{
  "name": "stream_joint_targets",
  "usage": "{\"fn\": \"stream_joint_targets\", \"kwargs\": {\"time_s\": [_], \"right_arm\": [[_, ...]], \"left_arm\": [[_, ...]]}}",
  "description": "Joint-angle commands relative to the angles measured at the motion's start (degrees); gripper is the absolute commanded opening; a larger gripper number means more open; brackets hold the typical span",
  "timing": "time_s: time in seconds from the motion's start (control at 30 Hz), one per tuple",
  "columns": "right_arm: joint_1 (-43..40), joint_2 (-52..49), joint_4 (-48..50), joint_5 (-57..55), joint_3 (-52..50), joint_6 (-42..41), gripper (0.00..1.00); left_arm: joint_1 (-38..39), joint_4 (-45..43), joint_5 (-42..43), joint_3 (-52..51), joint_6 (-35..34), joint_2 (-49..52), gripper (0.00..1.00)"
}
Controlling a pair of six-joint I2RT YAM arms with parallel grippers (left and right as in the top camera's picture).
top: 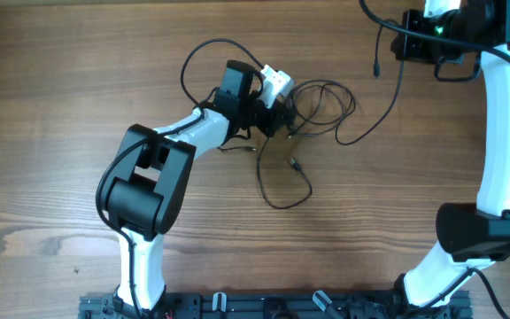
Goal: Untangle cables
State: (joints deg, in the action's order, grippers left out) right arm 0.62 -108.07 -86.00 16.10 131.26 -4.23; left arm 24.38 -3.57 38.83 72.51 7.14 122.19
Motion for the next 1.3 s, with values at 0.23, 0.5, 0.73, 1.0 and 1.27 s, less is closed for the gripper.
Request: {"fn": "stream_joint_targets", "kwargs": {"time_s": [0.23,0.5,0.73,1.0,1.27], "right_arm": [[0.33,-0.81,0.28,-0.15,-0.13,-0.24,0.05],[0.33,-1.53,3.04,-1.70,-0.15,-0.02,0.05],[0.33,-3.41,2.64,-16.28,-0.15,-3.34,0.05],[-0.94,-3.61,-0.15,-33.66,-0.48,-11.82,0.05],[-8.94,-3.61,-1.64,-37.46,-0.48,-12.66,0.05]], "left_arm": [[-5.46,0.52,0.09,0.70,-5.05,-11.10,0.04],[-14.40,5.25,-3.26,0.70,-5.03,-33.62,0.04],[-21.53,17.29,-9.88,0.70,-1.20,-43.54,0.04],[-34.10,21.46,-9.99,0.70,-1.57,-48.72,0.04],[-41.07,23.34,-10.01,0.68,-1.36,-47.71,0.04]]}}
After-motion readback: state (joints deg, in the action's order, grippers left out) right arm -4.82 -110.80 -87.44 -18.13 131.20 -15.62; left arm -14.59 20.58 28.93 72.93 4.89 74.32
